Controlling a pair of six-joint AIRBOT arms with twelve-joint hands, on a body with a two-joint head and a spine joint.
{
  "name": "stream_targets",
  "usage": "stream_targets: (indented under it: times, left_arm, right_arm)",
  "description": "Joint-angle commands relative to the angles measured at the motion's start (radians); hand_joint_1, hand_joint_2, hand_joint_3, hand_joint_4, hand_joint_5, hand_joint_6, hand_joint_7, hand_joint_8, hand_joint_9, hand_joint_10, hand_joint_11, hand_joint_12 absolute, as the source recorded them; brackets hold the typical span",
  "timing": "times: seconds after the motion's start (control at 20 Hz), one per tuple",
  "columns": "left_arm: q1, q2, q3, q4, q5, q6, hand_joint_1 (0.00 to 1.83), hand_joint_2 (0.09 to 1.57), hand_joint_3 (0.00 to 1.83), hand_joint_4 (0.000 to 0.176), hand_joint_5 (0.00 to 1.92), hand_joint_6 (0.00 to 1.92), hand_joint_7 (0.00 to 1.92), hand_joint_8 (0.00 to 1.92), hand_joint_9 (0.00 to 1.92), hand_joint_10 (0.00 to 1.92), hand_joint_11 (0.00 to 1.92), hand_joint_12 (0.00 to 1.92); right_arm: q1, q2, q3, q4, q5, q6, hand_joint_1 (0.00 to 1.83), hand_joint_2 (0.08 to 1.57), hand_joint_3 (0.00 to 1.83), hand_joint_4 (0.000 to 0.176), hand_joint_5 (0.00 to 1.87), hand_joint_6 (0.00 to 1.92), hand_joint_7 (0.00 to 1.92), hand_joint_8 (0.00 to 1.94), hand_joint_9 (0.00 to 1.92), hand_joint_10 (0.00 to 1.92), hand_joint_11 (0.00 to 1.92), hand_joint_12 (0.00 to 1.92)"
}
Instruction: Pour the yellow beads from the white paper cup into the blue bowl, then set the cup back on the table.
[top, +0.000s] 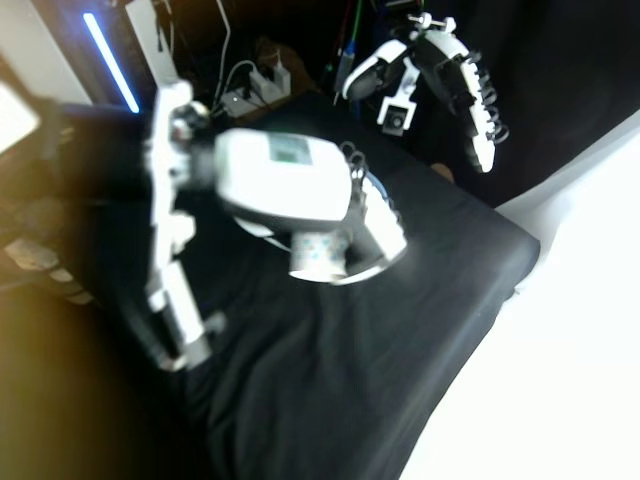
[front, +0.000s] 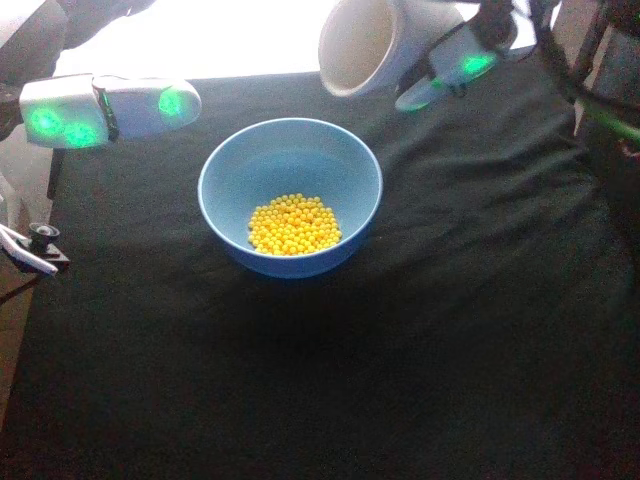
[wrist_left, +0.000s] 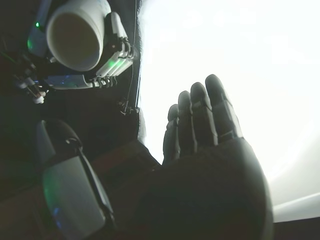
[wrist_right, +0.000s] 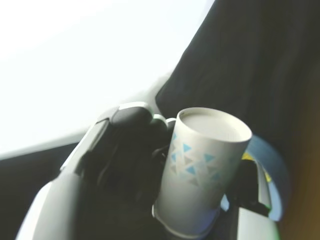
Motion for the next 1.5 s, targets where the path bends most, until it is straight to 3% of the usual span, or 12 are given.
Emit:
stream_targets:
  times: [0.0, 0.1, 0.15, 0.25, 0.4, 0.6, 0.8, 0.9, 0.95, 1.0, 1.1, 1.45]
  left_arm:
    - [-0.009, -0.002, 0.004, -0.023, -0.130, -0.012, 0.67, 0.71, 0.00, 0.000, 0.24, 0.00, 0.35, 0.00, 0.35, 0.00, 0.25, 0.22]
    - [-0.005, 0.000, 0.004, -0.030, -0.135, -0.012, 0.67, 0.72, 0.00, 0.000, 0.24, 0.00, 0.36, 0.00, 0.37, 0.00, 0.29, 0.17]
    - [-0.005, 0.002, 0.003, -0.032, -0.136, -0.012, 0.67, 0.72, 0.00, 0.000, 0.25, 0.00, 0.36, 0.00, 0.38, 0.00, 0.31, 0.17]
    - [0.000, 0.005, -0.001, -0.038, -0.142, -0.013, 0.67, 0.73, 0.00, 0.000, 0.26, 0.01, 0.37, 0.00, 0.39, 0.01, 0.33, 0.18]
    - [0.011, 0.008, -0.004, -0.052, -0.154, -0.016, 0.69, 0.71, 0.00, 0.000, 0.25, 0.00, 0.36, 0.00, 0.39, 0.01, 0.30, 0.17]
    - [0.025, 0.027, -0.016, -0.068, -0.171, -0.019, 0.67, 0.71, 0.00, 0.000, 0.23, 0.00, 0.35, 0.00, 0.37, 0.00, 0.28, 0.16]
    - [0.030, 0.035, -0.020, -0.068, -0.171, -0.019, 0.66, 0.71, 0.00, 0.000, 0.22, 0.00, 0.34, 0.00, 0.37, 0.00, 0.30, 0.17]
    - [0.032, 0.035, -0.021, -0.068, -0.173, -0.019, 0.65, 0.71, 0.00, 0.000, 0.22, 0.00, 0.34, 0.00, 0.37, 0.00, 0.33, 0.18]
    - [0.033, 0.035, -0.021, -0.069, -0.173, -0.019, 0.65, 0.71, 0.00, 0.000, 0.22, 0.00, 0.34, 0.00, 0.37, 0.00, 0.32, 0.18]
    - [0.033, 0.035, -0.021, -0.070, -0.175, -0.019, 0.64, 0.72, 0.00, 0.000, 0.21, 0.00, 0.34, 0.00, 0.37, 0.00, 0.32, 0.18]
    - [0.034, 0.035, -0.021, -0.071, -0.175, -0.019, 0.65, 0.72, 0.00, 0.000, 0.21, 0.00, 0.32, 0.00, 0.35, 0.00, 0.29, 0.16]
    - [0.045, 0.036, -0.022, -0.077, -0.180, -0.023, 0.64, 0.73, 0.00, 0.000, 0.20, 0.00, 0.33, 0.00, 0.34, 0.00, 0.26, 0.13]
  right_arm:
    - [0.018, 0.003, 0.006, 0.037, 0.066, -0.008, 1.18, 1.09, 0.00, 0.000, 1.04, 0.86, 1.07, 1.13, 1.07, 1.72, 1.07, 1.92]
    - [0.018, 0.022, 0.012, 0.092, 0.087, -0.008, 1.18, 1.07, 0.00, 0.000, 1.07, 0.81, 1.12, 1.62, 1.21, 1.91, 1.33, 1.92]
    - [0.018, 0.033, 0.015, 0.126, 0.104, -0.009, 1.24, 1.09, 0.00, 0.000, 0.99, 0.89, 1.12, 1.01, 1.10, 1.25, 1.01, 1.59]
    - [0.018, 0.051, 0.017, 0.207, 0.132, -0.028, 1.26, 1.08, 0.00, 0.000, 0.97, 0.94, 1.21, 0.66, 1.18, 0.71, 0.96, 1.29]
    - [0.014, 0.066, 0.017, 0.293, 0.164, -0.063, 1.29, 1.07, 0.00, 0.000, 1.03, 0.70, 1.17, 0.87, 1.15, 0.91, 0.94, 1.48]
    - [-0.020, 0.086, 0.017, 0.453, 0.241, -0.135, 1.26, 1.10, 0.00, 0.000, 0.94, 0.88, 1.11, 0.95, 1.13, 0.63, 0.80, 1.32]
    - [-0.046, 0.099, 0.021, 0.517, 0.272, -0.142, 1.26, 1.10, 0.00, 0.000, 0.98, 0.81, 1.09, 0.98, 1.13, 0.62, 0.79, 1.34]
    - [-0.052, 0.106, 0.021, 0.535, 0.284, -0.142, 1.27, 1.10, 0.00, 0.000, 1.05, 0.65, 1.02, 1.14, 0.91, 1.16, 0.69, 1.67]
    - [-0.058, 0.110, 0.021, 0.550, 0.293, -0.142, 1.27, 1.10, 0.00, 0.000, 1.05, 0.66, 1.03, 1.13, 0.86, 1.23, 0.63, 1.73]
    - [-0.070, 0.117, 0.021, 0.581, 0.318, -0.142, 1.26, 1.10, 0.00, 0.000, 1.04, 0.69, 1.04, 1.09, 0.87, 1.20, 0.65, 1.68]
    - [-0.091, 0.125, 0.023, 0.621, 0.354, -0.142, 1.24, 1.11, 0.00, 0.000, 0.95, 0.92, 1.07, 0.96, 1.02, 0.67, 0.70, 1.24]
    - [-0.254, 0.132, 0.054, 0.896, 0.507, -0.143, 1.26, 1.09, 0.00, 0.000, 0.95, 0.87, 1.13, 0.91, 1.20, 0.33, 0.62, 1.28]
